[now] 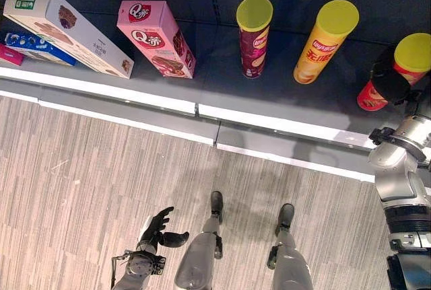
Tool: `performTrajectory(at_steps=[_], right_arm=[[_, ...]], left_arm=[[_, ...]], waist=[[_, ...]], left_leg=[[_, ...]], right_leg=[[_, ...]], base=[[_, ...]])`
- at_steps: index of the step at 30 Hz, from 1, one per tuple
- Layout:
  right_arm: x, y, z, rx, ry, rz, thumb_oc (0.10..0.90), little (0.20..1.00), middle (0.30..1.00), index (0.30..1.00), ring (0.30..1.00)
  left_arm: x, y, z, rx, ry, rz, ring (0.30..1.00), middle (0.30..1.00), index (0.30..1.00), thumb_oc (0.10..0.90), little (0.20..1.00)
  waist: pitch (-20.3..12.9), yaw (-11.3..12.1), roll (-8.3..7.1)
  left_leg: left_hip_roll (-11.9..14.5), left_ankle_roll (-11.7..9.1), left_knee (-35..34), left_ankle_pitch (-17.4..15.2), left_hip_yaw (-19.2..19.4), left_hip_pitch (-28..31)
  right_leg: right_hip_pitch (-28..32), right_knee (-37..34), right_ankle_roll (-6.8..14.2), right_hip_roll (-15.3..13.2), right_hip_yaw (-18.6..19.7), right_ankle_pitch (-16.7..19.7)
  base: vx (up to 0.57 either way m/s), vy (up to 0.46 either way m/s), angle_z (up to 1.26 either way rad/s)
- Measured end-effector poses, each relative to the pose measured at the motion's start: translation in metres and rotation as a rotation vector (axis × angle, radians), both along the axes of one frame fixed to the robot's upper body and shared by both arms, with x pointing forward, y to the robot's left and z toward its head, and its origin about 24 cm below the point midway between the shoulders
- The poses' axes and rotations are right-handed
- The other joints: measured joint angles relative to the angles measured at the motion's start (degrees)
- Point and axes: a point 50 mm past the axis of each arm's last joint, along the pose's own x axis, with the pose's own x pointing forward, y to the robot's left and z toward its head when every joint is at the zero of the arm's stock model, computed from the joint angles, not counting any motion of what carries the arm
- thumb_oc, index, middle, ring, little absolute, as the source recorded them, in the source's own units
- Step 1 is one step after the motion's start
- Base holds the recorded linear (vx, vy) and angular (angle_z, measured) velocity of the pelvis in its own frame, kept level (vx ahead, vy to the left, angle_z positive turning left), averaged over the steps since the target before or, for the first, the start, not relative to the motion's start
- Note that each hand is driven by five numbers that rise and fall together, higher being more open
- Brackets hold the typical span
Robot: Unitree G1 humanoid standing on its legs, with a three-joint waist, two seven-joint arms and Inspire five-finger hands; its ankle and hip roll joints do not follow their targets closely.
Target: Put the goods on the table back onto the shelves and tidy them up.
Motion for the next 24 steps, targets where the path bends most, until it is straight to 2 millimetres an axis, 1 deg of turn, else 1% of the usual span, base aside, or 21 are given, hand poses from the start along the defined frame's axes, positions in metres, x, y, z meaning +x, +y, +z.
performTrajectory(at_steps=[21, 24], right_arm=[[-0.001, -0.0009, -0.0017, 0.04, -0.034, -0.011, 0.4, 0.3, 0.3, 0.3, 0.3], [0.0011, -0.0031, -0.0012, 0.057, -0.043, -0.02, 0.4, 0.3, 0.3, 0.3, 0.3]], left_arm=[[0.0003, -0.0031, 0.0001, 0.002, -0.005, -0.012, 0.9, 0.9, 0.9, 0.8, 0.9], [0.0, -0.0029, -0.0001, 0.004, -0.004, -0.01, 0.9, 0.9, 0.9, 0.8, 0.9]], waist=[[-0.3, 0.0, 0.44], [-0.5, 0.0, 0.83]], left_leg=[[-0.2, 0.0, 0.0, 0.0, -0.2, -0.4], [-0.2, 0.0, 0.0, 0.0, -0.3, -0.4]], right_leg=[[-0.1, 0.0, 0.0, -0.2, -0.6, 0.0], [-0.1, 0.0, 0.0, -0.2, -0.6, 0.0]], base=[[0.0, 0.0, 0.0], [0.0, 0.0, 0.0]])
